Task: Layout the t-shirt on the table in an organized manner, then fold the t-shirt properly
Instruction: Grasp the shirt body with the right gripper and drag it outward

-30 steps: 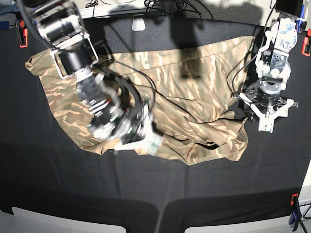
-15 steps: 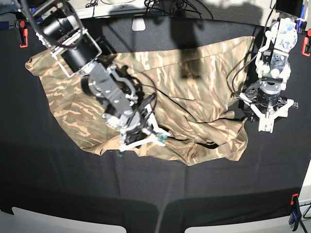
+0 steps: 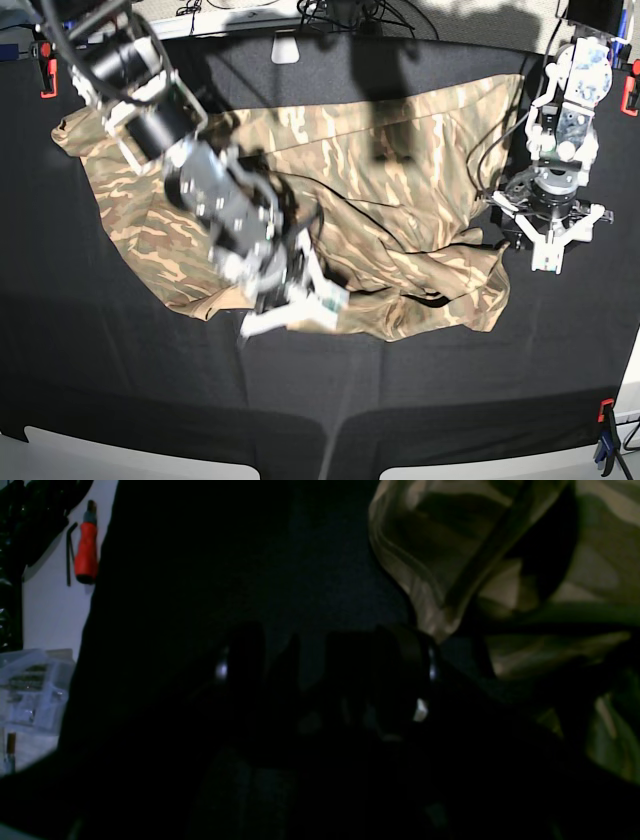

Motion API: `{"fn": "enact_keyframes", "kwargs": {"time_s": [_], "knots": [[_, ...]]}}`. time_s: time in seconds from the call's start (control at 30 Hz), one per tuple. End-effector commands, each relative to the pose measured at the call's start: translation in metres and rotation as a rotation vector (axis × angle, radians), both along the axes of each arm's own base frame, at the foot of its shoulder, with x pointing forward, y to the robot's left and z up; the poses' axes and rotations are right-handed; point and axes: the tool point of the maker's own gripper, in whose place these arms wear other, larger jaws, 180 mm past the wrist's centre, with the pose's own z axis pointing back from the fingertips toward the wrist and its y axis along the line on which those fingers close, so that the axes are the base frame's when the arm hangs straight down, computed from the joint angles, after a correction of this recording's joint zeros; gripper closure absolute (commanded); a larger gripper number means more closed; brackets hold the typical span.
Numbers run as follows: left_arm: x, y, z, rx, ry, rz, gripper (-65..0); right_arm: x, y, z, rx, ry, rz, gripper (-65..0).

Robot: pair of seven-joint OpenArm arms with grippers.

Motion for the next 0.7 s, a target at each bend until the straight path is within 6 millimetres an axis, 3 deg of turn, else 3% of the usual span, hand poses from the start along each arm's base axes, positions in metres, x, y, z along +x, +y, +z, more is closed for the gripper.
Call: {"fn": "enact_keyframes", "kwargs": {"time_s": [0.0, 0.17, 0.3, 0.47, 0.67], "knots": [[0.009, 0.004, 0.015, 0.021, -0.052, -0.005, -32.6, 0.024, -0.011, 0.032, 0.008, -0.081, -0.047, 0.0], [0.009, 0.004, 0.015, 0.021, -0.052, -0.005, -32.6, 0.060, -0.080, 0.083, 0.077, -0.160, -0.270, 0.0], [0.009, 0.004, 0.016, 0.021, -0.052, -0.005, -32.6, 0.071, -0.146, 0.115, 0.175, -0.209, -0.428, 0.0], [0.009, 0.003, 0.016, 0.020, -0.057, -0.006, -32.6, 0.060, -0.233, 0.138, 0.189, -0.249, -0.594, 0.0], [0.012, 0.000, 0.017, -0.014, -0.057, -0.009, -32.6, 0.028, -0.318, 0.152, 0.125, -0.211, -0.797, 0.0]]}}
